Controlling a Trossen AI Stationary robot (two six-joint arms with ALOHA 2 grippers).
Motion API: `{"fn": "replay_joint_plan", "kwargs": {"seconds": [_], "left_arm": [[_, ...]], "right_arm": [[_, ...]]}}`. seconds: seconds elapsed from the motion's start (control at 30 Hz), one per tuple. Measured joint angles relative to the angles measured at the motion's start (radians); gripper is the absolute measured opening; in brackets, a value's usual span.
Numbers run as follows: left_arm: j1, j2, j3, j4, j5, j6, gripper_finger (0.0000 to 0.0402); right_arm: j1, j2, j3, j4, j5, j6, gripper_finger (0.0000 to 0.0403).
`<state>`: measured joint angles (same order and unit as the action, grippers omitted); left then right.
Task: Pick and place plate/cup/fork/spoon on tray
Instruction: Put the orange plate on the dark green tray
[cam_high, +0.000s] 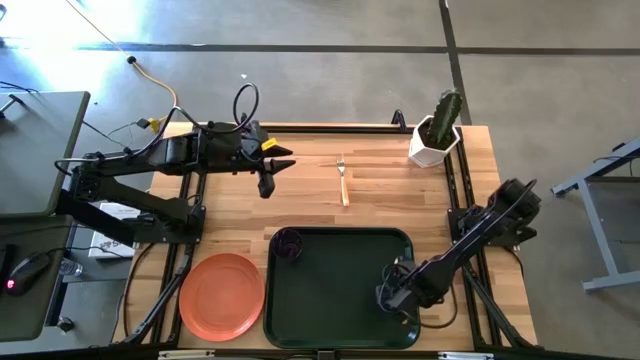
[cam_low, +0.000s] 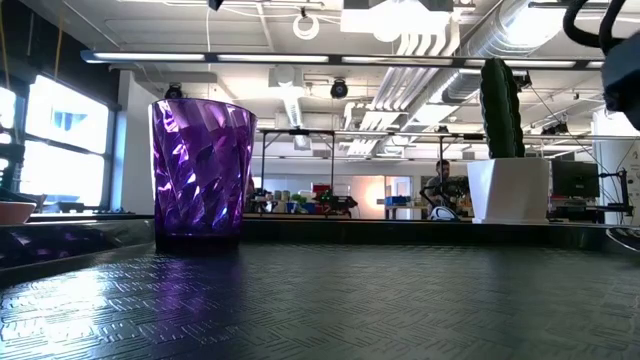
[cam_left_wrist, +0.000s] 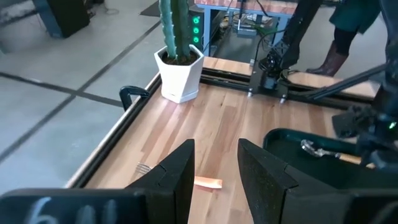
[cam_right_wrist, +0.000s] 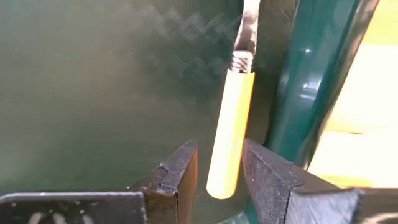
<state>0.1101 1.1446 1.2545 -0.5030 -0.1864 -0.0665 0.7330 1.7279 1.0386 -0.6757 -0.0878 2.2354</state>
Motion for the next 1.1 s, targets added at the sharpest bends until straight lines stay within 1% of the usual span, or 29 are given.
{"fn": "replay_joint_plan", "kwargs": {"seconds": [0.13,0.2,0.4,0.5,0.6,0.7,0.83,0.93,1.0,1.1], "left_arm": [[0.000,0.000,0.000,0.000,0.000,0.069,0.0113],[0.000,0.000,0.008,-0.014,0.000,0.080,0.0113],[0.000,0.007,0.167,-0.230,0.000,0.112,0.0113],[0.000,0.008,0.232,-0.334,0.000,0.131,0.0113],[0.000,0.005,0.278,-0.444,-0.010,0.131,0.0113],[0.000,0.005,0.309,-0.568,-0.047,0.113,0.0113],[0.000,0.007,0.311,-0.758,-0.056,0.042,0.0113],[0.000,0.014,0.309,-0.894,-0.020,0.013,0.0113],[0.000,0.015,0.284,-0.932,0.009,0.004,0.0113],[0.000,0.009,0.226,-0.935,0.053,-0.009,0.0113]], "right_arm": [[-0.003,-0.029,0.000,-0.004,0.069,0.007,0.0119],[-0.007,-0.045,0.000,-0.007,0.111,0.007,0.0119],[-0.037,-0.090,0.000,-0.047,0.247,-0.012,0.0119],[-0.060,-0.107,0.000,-0.083,0.286,-0.034,0.0119],[-0.086,-0.119,0.000,-0.106,0.321,-0.045,0.0119],[-0.108,-0.132,0.000,-0.109,0.363,-0.072,0.0119],[-0.147,-0.145,0.000,-0.110,0.379,-0.124,0.0119],[-0.178,-0.152,0.000,-0.111,0.373,-0.176,0.0119],[-0.200,-0.154,0.000,-0.113,0.371,-0.221,0.0119],[-0.237,-0.154,0.000,-0.111,0.364,-0.292,0.0119]]}}
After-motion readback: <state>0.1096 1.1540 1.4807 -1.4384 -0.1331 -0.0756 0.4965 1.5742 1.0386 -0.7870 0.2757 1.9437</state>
